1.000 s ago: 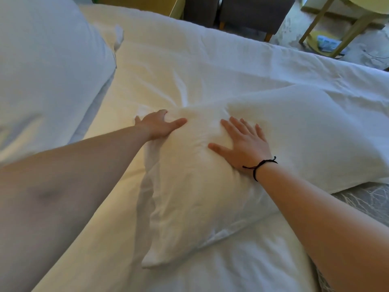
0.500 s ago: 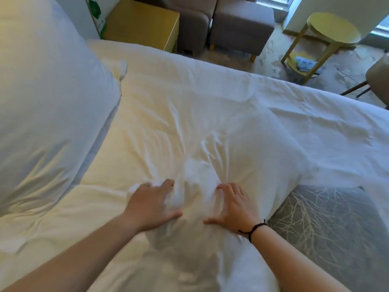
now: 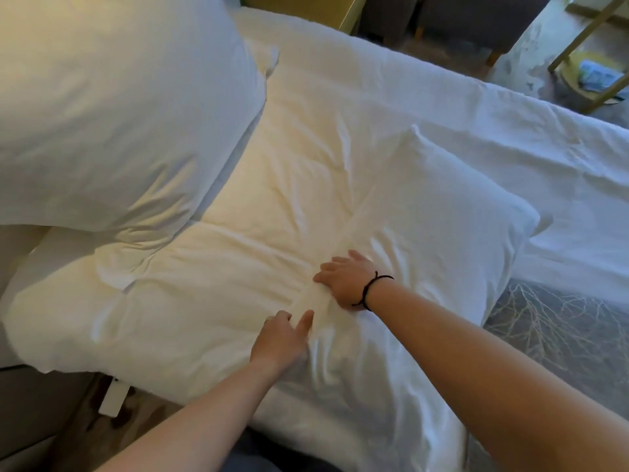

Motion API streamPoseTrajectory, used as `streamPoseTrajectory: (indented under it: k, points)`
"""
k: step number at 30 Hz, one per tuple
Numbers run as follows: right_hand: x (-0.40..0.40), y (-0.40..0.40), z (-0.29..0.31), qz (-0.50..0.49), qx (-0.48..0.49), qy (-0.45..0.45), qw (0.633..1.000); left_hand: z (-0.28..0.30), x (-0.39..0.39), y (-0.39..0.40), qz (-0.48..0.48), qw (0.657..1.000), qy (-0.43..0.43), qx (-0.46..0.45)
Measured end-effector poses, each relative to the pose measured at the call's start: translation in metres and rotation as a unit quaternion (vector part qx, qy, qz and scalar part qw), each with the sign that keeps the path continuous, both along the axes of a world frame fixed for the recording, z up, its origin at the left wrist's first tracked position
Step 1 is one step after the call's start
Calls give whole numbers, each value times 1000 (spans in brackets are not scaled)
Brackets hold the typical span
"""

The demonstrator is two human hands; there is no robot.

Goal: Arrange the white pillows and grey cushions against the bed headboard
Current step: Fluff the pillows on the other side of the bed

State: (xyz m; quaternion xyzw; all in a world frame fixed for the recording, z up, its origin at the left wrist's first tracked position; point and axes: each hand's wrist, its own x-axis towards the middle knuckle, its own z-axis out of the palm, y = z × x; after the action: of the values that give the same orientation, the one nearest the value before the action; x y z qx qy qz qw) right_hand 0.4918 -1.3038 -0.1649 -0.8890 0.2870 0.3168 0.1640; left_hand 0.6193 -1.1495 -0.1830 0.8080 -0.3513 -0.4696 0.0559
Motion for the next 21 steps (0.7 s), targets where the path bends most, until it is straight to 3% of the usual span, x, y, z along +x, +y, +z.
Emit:
streamPoseTrajectory:
  k: [3,6,10,17,21]
  points:
    - [3,0,-20,30,-35,-4,999,-18,12,-2,-20,999,25,33]
    - [10,-8,-24,56,-44,23,997,-20,12,-2,-27,998,59,8]
    - [18,-22,-13,46,-64,19,997,1,11,-5,-89,994,-5,-71]
    - [5,-55,61,-13,-121,-101,987,87,27,-35,-168,950,-105,-243]
    - [-2,-59,126,-116,-134,-256,950,161,55,-54,-225,893,-164,-354]
